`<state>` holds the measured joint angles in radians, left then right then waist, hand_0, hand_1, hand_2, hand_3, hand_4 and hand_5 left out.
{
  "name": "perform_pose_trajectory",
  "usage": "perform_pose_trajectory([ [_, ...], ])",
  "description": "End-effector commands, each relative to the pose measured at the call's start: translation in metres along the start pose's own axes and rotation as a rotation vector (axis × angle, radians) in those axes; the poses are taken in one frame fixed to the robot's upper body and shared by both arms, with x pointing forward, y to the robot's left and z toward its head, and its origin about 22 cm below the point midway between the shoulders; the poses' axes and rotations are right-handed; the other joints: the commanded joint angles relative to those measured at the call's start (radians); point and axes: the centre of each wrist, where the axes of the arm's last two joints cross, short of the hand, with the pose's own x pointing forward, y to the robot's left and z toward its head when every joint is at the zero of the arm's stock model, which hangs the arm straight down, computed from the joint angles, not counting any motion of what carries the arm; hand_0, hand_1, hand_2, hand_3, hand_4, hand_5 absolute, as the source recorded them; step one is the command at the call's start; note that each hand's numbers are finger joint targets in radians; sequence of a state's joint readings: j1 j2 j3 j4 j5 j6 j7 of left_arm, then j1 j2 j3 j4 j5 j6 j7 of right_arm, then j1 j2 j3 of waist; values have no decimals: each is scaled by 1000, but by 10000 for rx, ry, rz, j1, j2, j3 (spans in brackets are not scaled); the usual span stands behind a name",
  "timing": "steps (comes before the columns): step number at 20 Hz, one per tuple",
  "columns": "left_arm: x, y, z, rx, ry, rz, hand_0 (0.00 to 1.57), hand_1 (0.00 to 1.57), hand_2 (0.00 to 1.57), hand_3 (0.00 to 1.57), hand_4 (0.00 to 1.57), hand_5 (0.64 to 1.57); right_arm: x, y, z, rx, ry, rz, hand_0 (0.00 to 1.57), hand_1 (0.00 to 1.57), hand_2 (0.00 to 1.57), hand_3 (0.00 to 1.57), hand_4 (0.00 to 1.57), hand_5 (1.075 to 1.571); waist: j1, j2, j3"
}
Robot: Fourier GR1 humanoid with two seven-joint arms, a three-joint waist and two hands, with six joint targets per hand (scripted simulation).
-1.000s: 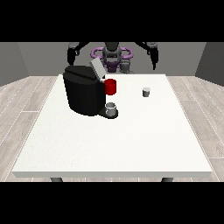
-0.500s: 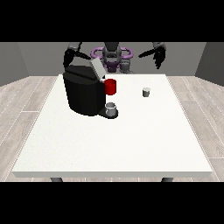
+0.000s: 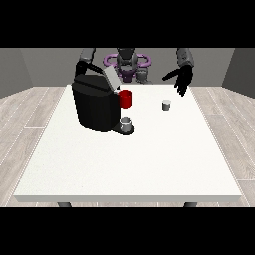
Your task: Insert the coffee pod into the coffee machine and close the lid
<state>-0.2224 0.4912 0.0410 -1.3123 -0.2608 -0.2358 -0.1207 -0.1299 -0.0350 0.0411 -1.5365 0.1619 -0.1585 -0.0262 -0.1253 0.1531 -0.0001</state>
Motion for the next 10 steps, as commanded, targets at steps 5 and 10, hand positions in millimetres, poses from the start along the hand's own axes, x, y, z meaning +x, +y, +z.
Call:
perform_pose_trajectory([
  [5,-25,4,-19,-497,924,-1128,0,0,0,0,0,1571,18,21,-11,132,146,185,0,0,0,0,0,1571,-295,772,-6],
  [10,-24,6,-31,-632,710,-1889,0,0,0,0,0,1571,1,12,-25,42,513,-505,0,0,0,0,0,1571,127,901,-1],
])
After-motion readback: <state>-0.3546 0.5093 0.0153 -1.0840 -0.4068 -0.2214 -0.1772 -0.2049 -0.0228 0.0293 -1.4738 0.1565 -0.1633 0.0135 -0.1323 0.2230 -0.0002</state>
